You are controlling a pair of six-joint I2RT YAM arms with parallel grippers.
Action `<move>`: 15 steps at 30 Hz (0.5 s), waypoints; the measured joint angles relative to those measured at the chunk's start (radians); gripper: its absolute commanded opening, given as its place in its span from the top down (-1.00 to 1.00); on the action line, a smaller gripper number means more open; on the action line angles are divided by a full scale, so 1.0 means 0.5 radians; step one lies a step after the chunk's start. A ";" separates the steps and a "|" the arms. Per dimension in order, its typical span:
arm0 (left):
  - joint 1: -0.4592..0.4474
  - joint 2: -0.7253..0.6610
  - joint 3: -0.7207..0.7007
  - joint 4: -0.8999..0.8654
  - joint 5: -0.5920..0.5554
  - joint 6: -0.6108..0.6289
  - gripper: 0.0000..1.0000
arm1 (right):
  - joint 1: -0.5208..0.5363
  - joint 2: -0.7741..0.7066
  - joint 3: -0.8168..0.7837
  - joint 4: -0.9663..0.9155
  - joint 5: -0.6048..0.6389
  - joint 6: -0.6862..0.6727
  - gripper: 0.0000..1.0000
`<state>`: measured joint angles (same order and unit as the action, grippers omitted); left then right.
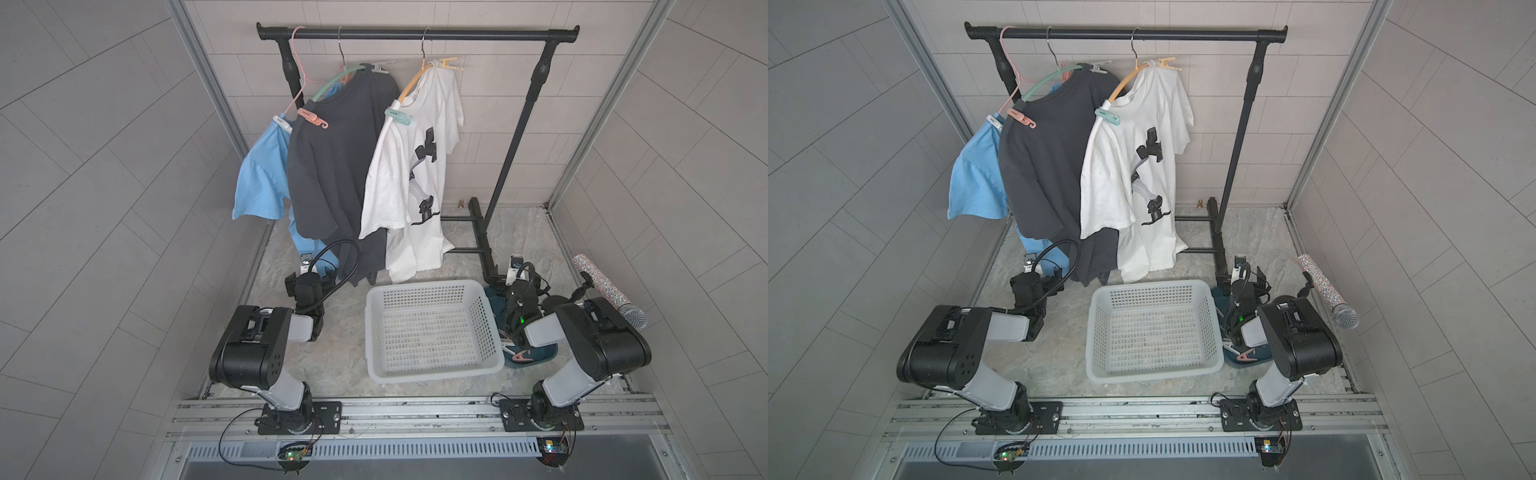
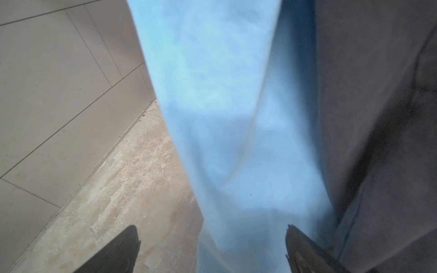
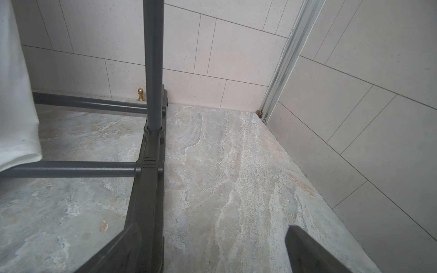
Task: Use clothespins to secure the t-shirt on both sides of the hanger
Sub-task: Reset both arms
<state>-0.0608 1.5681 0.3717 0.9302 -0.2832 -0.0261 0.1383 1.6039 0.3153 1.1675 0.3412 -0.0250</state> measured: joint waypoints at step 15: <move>-0.001 0.021 0.000 -0.001 -0.088 -0.009 -1.00 | -0.006 -0.019 0.023 -0.085 0.008 0.025 -0.99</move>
<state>-0.0612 1.5787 0.3717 0.9298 -0.3271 -0.0307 0.1352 1.5944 0.3267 1.1248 0.3454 -0.0124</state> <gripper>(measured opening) 0.999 0.997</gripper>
